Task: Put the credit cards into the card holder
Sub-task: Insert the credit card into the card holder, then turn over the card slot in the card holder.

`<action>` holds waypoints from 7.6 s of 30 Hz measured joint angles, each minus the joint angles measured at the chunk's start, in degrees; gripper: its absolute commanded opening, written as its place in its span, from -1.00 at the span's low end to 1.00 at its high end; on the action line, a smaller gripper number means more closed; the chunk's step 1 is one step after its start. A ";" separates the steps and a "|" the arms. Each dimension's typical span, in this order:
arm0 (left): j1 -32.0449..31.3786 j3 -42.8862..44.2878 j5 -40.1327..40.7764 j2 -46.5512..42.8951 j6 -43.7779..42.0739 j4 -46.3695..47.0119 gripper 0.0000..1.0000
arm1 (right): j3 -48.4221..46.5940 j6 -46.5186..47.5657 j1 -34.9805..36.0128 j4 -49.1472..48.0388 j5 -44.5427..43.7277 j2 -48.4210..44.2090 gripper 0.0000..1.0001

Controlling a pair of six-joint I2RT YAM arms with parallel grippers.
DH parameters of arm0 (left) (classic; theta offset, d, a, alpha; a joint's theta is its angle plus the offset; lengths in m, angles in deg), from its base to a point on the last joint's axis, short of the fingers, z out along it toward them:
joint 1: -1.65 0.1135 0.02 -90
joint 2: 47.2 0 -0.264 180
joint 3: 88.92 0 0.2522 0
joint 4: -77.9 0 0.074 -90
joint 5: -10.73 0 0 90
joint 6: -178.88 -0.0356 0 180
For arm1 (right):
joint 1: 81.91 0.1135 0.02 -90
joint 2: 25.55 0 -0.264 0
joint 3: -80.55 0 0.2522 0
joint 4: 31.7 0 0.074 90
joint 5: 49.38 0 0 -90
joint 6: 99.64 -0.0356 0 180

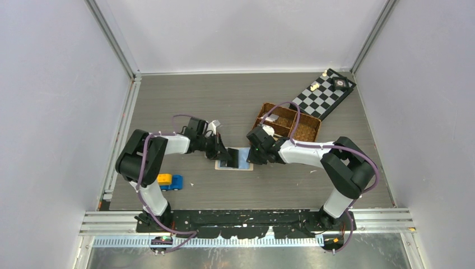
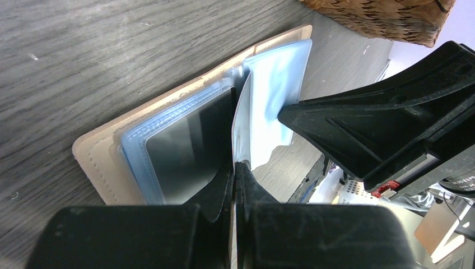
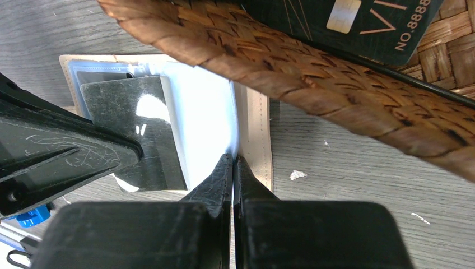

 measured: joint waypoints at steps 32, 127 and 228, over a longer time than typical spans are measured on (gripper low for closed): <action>-3.32 0.98 2.21 1.57 1.46 2.49 -0.76 | -0.57 0.09 0.04 0.74 -0.04 0.22 -0.99; -15.21 9.22 18.88 -2.19 -3.52 -10.29 0.05 | 3.98 0.74 0.28 2.45 -1.09 -6.56 -0.64; -8.85 2.95 30.67 -10.08 -9.03 -17.49 -0.33 | -0.63 3.34 3.02 -5.44 4.07 -1.70 -0.16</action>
